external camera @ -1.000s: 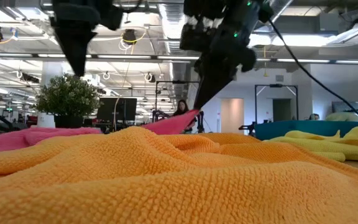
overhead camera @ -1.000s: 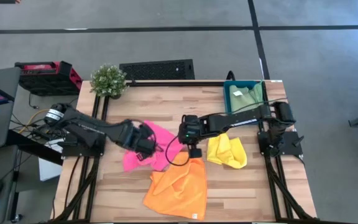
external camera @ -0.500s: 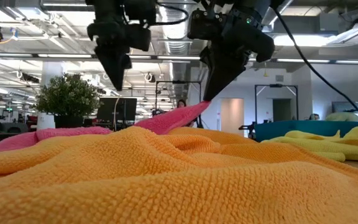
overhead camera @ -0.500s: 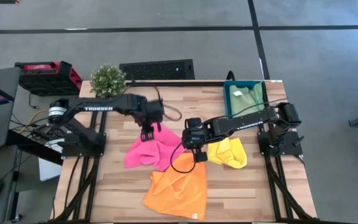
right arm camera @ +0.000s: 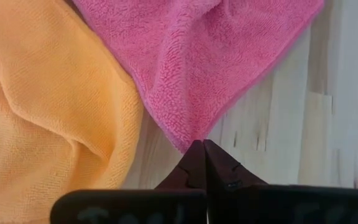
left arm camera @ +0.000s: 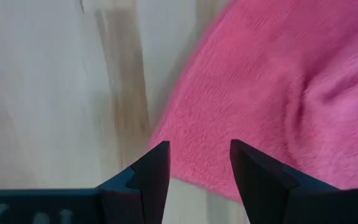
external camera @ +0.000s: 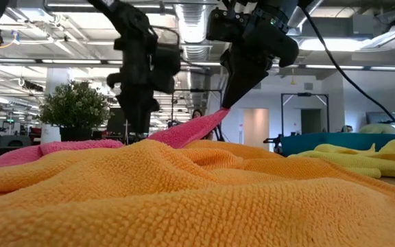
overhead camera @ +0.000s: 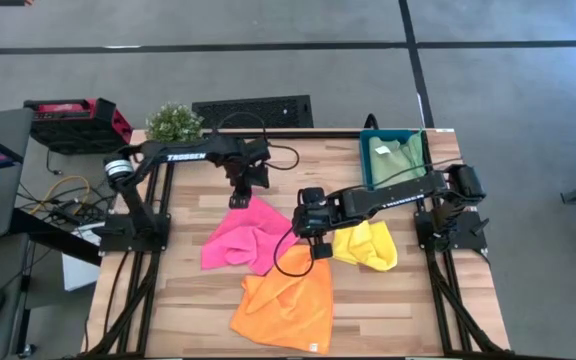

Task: Fold microfiber towels
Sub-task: Fold the pink microfiber towel

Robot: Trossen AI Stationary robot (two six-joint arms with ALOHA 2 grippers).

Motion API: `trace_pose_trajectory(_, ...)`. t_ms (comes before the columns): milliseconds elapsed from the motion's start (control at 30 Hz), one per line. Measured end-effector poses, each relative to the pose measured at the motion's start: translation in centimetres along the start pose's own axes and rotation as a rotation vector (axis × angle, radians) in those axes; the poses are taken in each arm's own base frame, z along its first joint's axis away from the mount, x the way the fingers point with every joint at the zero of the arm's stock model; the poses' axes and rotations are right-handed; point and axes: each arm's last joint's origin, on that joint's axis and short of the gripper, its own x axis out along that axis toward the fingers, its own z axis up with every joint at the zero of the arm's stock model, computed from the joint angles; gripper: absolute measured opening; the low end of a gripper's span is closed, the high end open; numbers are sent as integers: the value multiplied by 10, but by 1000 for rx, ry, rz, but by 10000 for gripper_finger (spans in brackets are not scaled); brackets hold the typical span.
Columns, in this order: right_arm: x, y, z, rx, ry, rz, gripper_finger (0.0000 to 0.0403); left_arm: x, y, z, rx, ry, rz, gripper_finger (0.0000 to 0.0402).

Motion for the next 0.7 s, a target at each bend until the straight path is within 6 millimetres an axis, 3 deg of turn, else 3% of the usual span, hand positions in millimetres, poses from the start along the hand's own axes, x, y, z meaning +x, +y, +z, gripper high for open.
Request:
trace_pose_trajectory(300, 0, 0, 0, 20, -2, -1, 6, 34, 20, 0, 30, 61, -8, 160)
trace_pose_trajectory(500, 0, -3, 0, 35, -2, -4, 5, 39, 26, 5, 79, 45, 67, 160)
trace_pose_trajectory(700, 1, -7, -1, 46, 1, -9, 7, 38, 26, 4, 98, 37, 33, 160)
